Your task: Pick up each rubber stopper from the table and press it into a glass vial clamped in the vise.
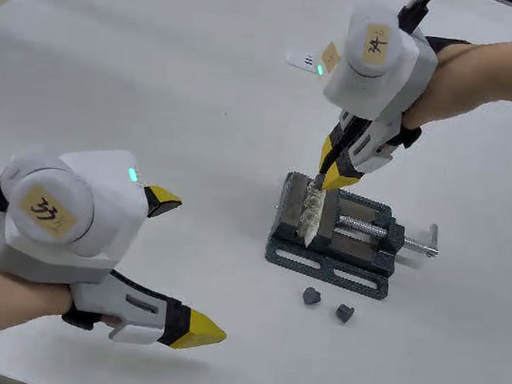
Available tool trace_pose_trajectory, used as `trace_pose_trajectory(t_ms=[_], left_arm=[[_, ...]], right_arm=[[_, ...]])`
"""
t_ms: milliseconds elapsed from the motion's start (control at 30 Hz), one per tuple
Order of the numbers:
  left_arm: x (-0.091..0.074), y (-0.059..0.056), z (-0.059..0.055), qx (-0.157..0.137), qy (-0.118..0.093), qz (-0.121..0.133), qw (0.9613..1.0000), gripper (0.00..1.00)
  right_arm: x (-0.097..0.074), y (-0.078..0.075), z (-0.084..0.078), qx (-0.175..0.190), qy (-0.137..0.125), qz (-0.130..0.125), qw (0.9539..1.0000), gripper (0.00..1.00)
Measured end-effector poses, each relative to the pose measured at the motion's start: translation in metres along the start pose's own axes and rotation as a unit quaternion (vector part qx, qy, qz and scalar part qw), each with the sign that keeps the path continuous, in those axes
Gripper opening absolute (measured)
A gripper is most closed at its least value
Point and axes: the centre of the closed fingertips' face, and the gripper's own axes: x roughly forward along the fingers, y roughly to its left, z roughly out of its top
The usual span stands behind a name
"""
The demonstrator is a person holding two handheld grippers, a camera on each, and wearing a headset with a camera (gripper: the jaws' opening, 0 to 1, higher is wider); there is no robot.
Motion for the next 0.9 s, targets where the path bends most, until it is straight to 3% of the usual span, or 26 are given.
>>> trace_pose_trajectory(t_ms=[167, 333, 367, 733, 900], left_arm=[[0.0001, -0.0003, -0.0020, -0.002, 0.001, 0.000, 1.0000, 0.90], [0.0008, -0.0019, -0.0017, -0.002, 0.001, -0.001, 1.0000, 0.90], [0.0011, -0.0024, -0.0013, -0.002, 0.001, -0.001, 1.0000, 0.90], [0.0037, -0.0051, 0.0017, 0.000, -0.001, -0.006, 1.0000, 0.90], [0.0038, -0.0065, 0.0020, 0.002, 0.001, -0.007, 1.0000, 0.89]], right_arm=[[0.0032, -0.0055, 0.0001, 0.007, 0.020, 0.001, 0.9998, 0.06], [0.0016, -0.0027, -0.0014, 0.052, 0.017, 0.002, 0.9985, 0.05], [0.0017, -0.0028, -0.0013, 0.078, 0.014, 0.003, 0.9969, 0.05], [0.0029, -0.0036, 0.0017, 0.153, 0.009, -0.007, 0.9881, 0.05], [0.0031, -0.0052, 0.0028, 0.143, 0.005, -0.014, 0.9896, 0.06]])
